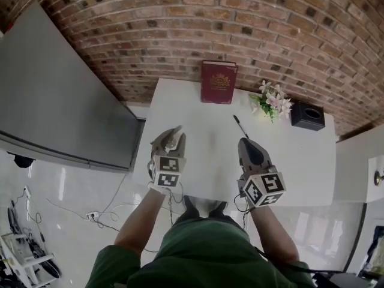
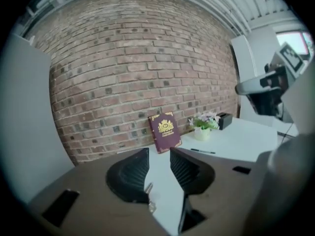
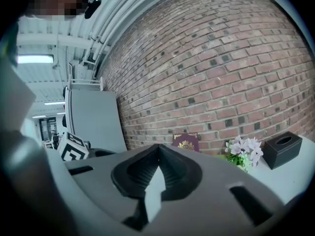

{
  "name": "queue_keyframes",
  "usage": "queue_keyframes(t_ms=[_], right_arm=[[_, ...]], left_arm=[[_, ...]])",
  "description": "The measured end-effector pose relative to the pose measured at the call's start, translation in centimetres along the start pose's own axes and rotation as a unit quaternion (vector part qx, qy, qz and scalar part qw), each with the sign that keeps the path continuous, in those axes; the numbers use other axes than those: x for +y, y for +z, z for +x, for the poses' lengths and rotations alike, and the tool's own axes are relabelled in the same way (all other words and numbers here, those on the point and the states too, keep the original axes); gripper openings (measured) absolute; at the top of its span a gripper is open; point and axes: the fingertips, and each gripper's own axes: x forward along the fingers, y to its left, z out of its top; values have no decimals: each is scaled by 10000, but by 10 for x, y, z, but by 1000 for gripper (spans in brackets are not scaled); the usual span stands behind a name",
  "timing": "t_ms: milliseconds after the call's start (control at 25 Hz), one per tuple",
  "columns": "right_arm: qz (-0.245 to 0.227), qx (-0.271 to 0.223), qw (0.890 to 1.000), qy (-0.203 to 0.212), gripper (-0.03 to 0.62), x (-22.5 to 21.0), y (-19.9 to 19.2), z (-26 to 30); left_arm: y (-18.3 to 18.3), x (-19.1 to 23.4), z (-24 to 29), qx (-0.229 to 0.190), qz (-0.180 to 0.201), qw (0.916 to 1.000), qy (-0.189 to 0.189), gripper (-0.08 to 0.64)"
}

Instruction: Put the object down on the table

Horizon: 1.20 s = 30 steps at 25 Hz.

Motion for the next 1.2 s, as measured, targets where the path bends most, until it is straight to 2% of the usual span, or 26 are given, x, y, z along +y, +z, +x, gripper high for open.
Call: queue_keyframes(t_ms=[160,320,520,1200], right_arm=[[-108,-212,9997,65,3,4,19,1],[-296,-441,9984,183,3,13,41,-2],[-475,-719,9961,204,3,21,68,-6],[-1088,-1345,9847,189,3,34,122,-29]], left_arm=[[48,-1,-22,-599,-349,9976,-93,106],[86,-2,-46,-1013,-391,9938,-222,53],[125,3,-68,-1447,-544,9875,-291,34],[178,1,-100,-2223,-416,9734,-364,11]])
